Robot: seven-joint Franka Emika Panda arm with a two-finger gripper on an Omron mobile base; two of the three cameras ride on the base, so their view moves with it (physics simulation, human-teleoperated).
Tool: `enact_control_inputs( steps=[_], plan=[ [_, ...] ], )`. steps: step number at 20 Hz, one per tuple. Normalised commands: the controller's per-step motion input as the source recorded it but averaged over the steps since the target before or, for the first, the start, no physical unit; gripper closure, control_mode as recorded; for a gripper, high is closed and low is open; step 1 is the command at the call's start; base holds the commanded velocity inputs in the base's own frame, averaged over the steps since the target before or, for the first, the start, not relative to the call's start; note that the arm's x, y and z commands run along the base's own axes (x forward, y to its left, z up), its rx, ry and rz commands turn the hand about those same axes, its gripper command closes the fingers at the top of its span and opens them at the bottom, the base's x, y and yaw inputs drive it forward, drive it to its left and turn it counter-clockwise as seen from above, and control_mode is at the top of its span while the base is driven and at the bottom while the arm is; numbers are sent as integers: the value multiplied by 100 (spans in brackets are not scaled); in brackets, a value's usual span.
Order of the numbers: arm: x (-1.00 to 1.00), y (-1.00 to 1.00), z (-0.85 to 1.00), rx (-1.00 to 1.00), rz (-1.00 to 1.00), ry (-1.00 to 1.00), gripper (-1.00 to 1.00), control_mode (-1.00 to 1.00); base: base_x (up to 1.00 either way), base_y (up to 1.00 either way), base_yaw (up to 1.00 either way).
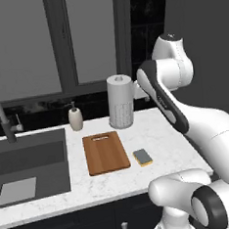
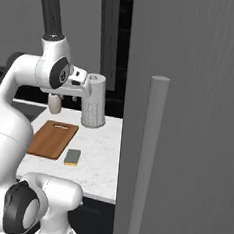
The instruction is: Pick up the sponge from the counter and clean the cutting board by briefly scrubbing or pressing down on the cutting board. Once finished, release the sponge.
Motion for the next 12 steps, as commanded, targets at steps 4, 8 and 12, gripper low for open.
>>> enact_control_inputs(
  steps=[4,8,12],
  plan=[
    [-18,2,-9,0,0,1,-100,-100,0,0,0],
    [-28,5,-43,0,0,7,-100,-100,0,0,0],
    [-17,4,-98,-4,0,28,-100,-100,0,0,0]
  ],
)
